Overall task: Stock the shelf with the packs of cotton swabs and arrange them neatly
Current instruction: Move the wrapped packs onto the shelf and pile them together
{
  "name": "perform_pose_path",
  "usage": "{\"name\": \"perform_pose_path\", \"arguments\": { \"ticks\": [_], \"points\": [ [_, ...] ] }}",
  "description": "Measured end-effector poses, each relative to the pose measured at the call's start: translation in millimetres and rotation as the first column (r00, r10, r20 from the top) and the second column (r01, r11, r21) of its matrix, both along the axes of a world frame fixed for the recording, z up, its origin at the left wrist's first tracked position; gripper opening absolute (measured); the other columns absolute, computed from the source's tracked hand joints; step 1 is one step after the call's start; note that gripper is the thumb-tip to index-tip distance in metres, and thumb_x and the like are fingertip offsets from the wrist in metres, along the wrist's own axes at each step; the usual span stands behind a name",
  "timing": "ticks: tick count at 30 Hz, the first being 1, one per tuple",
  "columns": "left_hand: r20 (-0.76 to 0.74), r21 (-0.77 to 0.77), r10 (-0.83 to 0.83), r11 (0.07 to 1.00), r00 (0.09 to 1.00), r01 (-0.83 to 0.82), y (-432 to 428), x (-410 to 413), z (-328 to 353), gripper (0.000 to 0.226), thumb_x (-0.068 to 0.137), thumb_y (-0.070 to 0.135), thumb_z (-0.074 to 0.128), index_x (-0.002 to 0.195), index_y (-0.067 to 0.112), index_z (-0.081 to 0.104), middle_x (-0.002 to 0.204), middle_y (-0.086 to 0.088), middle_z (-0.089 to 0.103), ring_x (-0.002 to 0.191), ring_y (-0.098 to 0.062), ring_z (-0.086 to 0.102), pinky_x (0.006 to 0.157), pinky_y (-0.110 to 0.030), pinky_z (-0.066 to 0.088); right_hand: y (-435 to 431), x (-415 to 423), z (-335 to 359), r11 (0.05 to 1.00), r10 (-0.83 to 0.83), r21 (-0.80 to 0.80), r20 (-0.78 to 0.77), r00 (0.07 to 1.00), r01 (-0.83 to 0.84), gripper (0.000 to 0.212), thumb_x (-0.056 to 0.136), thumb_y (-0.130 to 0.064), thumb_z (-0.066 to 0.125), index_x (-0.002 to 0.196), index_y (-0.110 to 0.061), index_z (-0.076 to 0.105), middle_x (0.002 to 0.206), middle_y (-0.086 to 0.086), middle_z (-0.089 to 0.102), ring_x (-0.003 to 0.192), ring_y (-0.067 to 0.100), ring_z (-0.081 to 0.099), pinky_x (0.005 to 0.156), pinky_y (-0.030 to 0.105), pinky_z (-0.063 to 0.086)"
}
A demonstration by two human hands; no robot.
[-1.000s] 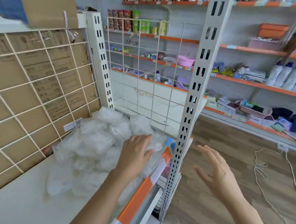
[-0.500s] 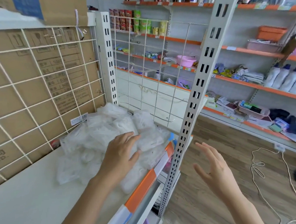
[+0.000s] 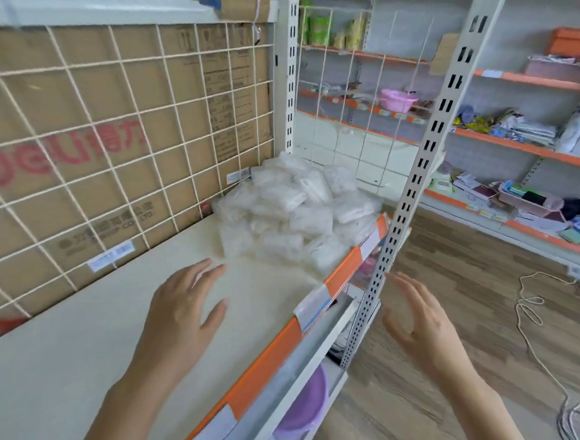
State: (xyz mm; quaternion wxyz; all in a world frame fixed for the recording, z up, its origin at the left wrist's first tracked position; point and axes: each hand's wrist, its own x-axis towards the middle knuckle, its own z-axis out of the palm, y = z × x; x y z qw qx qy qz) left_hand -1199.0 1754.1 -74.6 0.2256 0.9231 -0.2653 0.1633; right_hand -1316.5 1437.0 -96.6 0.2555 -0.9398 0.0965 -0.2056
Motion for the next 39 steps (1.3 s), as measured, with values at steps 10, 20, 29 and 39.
{"name": "perform_pose_path", "arguments": {
  "ticks": [10, 20, 29, 39],
  "points": [
    [-0.009, 0.039, 0.249, 0.968, 0.968, -0.248, 130.3, -118.7, -1.2, 0.051, 0.087, 0.044, 0.037, 0.126, 0.018, 0.056, 0.129, -0.006, 0.056, 0.116, -0.026, 0.051, 0.093, -0.047, 0.043, 105.0, -47.4, -14.5, 0.984, 0.171, 0.057, 0.007, 0.985, -0.171, 0.057, 0.076, -0.009, 0.075, 0.129, -0.017, 0.054, 0.129, 0.003, 0.054, 0.119, 0.018, 0.046, 0.093, 0.040, 0.042],
    [0.012, 0.026, 0.693, 0.721, 0.721, -0.693, 223.4, -233.4, 9.1, 0.051, 0.083, 0.044, 0.038, 0.125, 0.024, 0.058, 0.127, -0.003, 0.058, 0.109, -0.021, 0.050, 0.093, -0.042, 0.039, 195.1, 16.0, -1.1, 0.841, 0.541, -0.007, 0.011, 0.841, -0.541, 0.057, 0.076, -0.007, 0.075, 0.128, -0.013, 0.054, 0.133, 0.016, 0.051, 0.120, 0.037, 0.049, 0.095, 0.042, 0.039],
    [0.040, -0.002, 0.942, 0.332, 0.332, -0.943, 236.7, -330.6, 4.5, 0.051, 0.083, 0.045, 0.040, 0.121, 0.017, 0.060, 0.123, -0.006, 0.059, 0.110, -0.024, 0.046, 0.083, -0.051, 0.045, 291.4, 61.6, 12.4, 0.515, 0.857, -0.007, 0.019, 0.515, -0.857, 0.056, 0.079, -0.012, 0.073, 0.131, -0.017, 0.053, 0.136, 0.013, 0.050, 0.123, 0.034, 0.048, 0.096, 0.046, 0.041],
    [0.016, -0.054, 0.997, -0.074, -0.075, -0.996, 207.7, -421.1, -4.4, 0.053, 0.082, 0.046, 0.038, 0.119, 0.017, 0.062, 0.123, -0.007, 0.060, 0.110, -0.022, 0.043, 0.082, -0.049, 0.044, 381.7, 47.0, 22.0, 0.137, 0.990, -0.006, -0.044, 0.137, -0.991, 0.054, 0.084, -0.017, 0.068, 0.134, -0.024, 0.048, 0.142, 0.005, 0.043, 0.131, 0.022, 0.037, 0.100, 0.042, 0.037]
  ]
}}
